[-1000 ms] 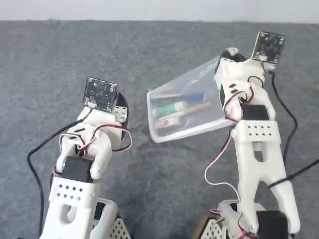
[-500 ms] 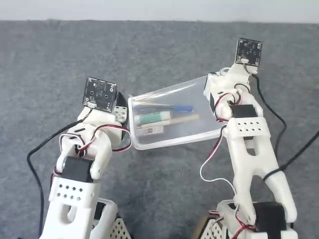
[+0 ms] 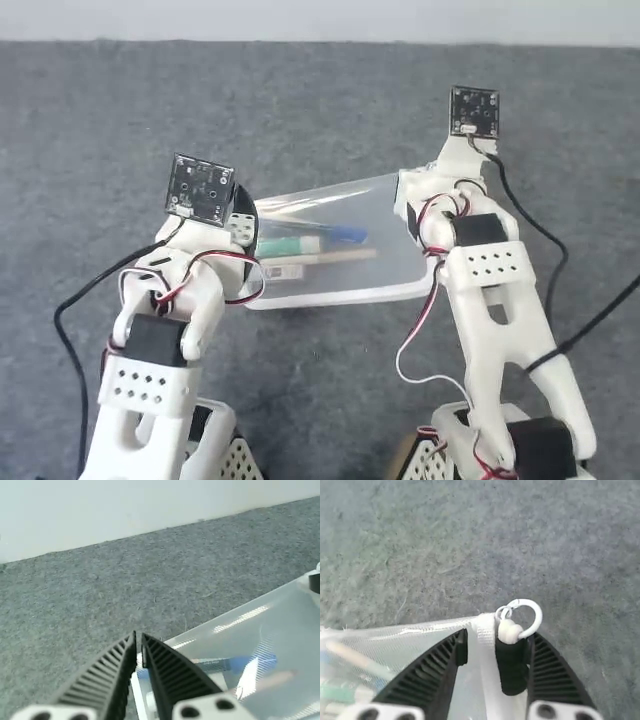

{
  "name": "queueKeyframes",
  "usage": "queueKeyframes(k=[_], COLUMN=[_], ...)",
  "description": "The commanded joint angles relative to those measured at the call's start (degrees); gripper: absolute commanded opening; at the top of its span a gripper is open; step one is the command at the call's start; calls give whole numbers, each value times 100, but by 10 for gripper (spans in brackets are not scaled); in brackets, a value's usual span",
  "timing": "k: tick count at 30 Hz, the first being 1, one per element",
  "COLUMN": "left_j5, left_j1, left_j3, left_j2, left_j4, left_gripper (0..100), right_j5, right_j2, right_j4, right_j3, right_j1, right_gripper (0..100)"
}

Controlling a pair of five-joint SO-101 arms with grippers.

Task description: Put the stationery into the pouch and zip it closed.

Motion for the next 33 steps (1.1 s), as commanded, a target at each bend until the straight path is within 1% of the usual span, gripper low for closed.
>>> queueKeyframes(k=[1, 4, 6, 21, 23, 27, 29, 32, 33], left_j5=[88, 79, 79, 79, 79, 79, 79, 79, 79], left_j1=[-26, -26, -26, -26, -26, -35, -35, -35, -35], left_j3=[-119, -119, -119, -119, -119, -119, -119, -119, -119], left_j2=[0, 0, 0, 0, 0, 0, 0, 0, 0], left_j4=[-167, -167, -167, -158, -158, -158, -158, -158, -176], left_gripper=[13, 13, 13, 13, 13, 13, 12, 12, 12], right_j5=[70, 53, 62, 70, 70, 70, 70, 97, 211], right_j2=[-312, -242, -154, 84, 40, -92, -224, -470, -576], right_j4=[734, 1437, 1640, 1560, 1560, 1314, 1130, 734, 576], right_j3=[-791, -1178, -1310, -1345, -1345, -1327, -1213, -941, -835], right_j1=[-163, -163, -163, -259, -259, -242, -215, -198, -198], right_gripper=[185, 270, 314, 305, 273, 134, 80, 49, 46])
